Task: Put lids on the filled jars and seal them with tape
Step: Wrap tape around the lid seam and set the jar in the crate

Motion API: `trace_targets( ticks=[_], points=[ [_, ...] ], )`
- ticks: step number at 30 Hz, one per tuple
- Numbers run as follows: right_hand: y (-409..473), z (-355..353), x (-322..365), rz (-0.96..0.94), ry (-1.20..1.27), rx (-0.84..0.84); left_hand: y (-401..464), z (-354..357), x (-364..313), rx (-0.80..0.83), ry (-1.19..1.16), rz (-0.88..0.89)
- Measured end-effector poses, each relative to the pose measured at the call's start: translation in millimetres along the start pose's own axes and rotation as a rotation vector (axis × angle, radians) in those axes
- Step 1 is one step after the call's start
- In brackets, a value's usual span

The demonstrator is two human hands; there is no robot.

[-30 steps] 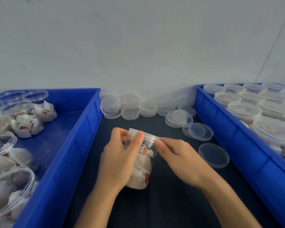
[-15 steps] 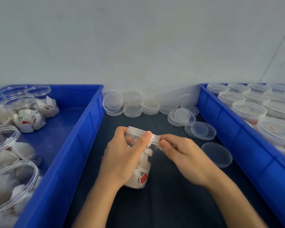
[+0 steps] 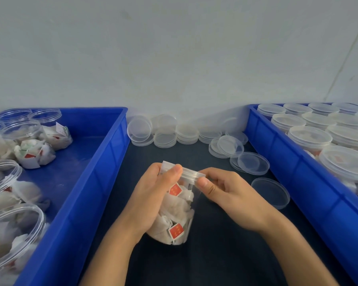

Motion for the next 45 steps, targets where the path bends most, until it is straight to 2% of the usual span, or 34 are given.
trace_targets(
  ticks=[5, 10, 13, 19, 29, 36, 45],
  points=[
    [0.4, -0.6, 0.4, 0.015, 0.013, -0.030, 0.7, 4.8, -4.2, -0.003, 0.084, 0.031],
    [1.1, -4.8, 0.9, -0.005, 0.013, -0.101, -0.3, 5.1, -10.2, -0.183, 0.273, 0.177],
    [0.4, -3.6, 6.2, -0.041, -0.056, -0.150, -1.3, 16.4, -8.7, -0.142, 0.303, 0.194],
    [-2.1, -3.7, 4.8, -0.017, -0.020, -0.053, 0.5, 13.2, -1.1, -0.127, 0.173, 0.213],
    [-2.5, -2.9, 4.7, -0.003, -0.239, -0.151, 2.3, 1.1, 5.6, -0.162, 0.015, 0.172],
    [-2.4, -4.3, 4.4, 0.011, -0.035, -0.051, 3.7, 2.1, 6.7, -0.111, -0.054, 0.194],
    [-5.0, -4.4, 6.9, 0.028, -0.028, -0.023, 3.3, -0.3, 5.3, -0.022, -0.158, 0.162]
  ],
)
Point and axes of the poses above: each hand's wrist, its own y-axis towards the middle knuckle, its own z-axis out of the palm, x = y × z, the point moved 5 cm from there along y, towards the middle knuckle, and after that the axes turned 11 degrees about z, right-handed, at the moved point
